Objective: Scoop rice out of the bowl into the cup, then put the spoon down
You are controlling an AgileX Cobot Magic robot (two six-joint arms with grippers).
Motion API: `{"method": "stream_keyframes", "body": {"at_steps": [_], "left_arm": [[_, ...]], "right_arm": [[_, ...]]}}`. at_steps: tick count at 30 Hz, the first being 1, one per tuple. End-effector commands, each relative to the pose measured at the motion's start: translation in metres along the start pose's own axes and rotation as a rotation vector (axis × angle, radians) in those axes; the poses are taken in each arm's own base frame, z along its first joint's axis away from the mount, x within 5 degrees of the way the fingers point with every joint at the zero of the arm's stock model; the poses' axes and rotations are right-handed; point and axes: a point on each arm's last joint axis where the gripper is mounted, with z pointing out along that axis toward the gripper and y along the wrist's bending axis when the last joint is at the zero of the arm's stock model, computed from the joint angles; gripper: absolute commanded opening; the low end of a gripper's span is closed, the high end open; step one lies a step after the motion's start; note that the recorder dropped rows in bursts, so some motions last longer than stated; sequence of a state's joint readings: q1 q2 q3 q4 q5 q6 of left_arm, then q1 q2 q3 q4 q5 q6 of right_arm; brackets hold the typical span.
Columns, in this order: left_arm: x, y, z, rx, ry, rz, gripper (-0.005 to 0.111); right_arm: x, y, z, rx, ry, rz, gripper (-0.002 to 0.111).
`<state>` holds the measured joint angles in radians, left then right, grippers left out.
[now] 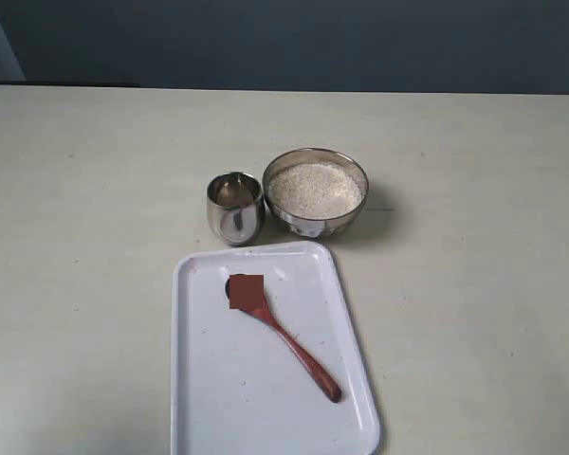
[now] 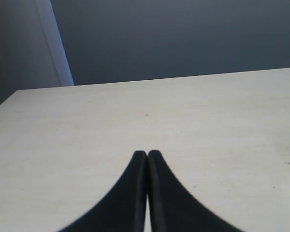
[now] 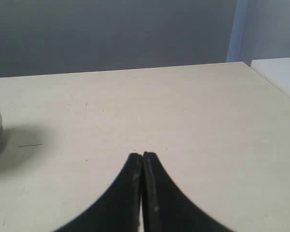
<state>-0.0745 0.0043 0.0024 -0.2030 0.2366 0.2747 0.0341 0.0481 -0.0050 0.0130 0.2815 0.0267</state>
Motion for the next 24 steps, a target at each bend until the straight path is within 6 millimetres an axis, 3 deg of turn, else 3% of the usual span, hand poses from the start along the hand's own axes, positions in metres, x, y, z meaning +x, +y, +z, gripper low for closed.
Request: {"method": "stream_keyframes", "body": {"at_steps": [1,24], "left_arm": [[-0.0013,-0.0002,-0.0005,0.005,-0.011,0.001,0.001],[-0.0010,0.0048,-0.0006,-0.083,-0.004,-0.012,0.001]], "right_arm": [[0.0015,-0.0002,0.0001,0.003,0.001,-0.005,0.000],[0.0014,-0.0002,0.0001,0.003,-0.001,-0.005,0.000]]}}
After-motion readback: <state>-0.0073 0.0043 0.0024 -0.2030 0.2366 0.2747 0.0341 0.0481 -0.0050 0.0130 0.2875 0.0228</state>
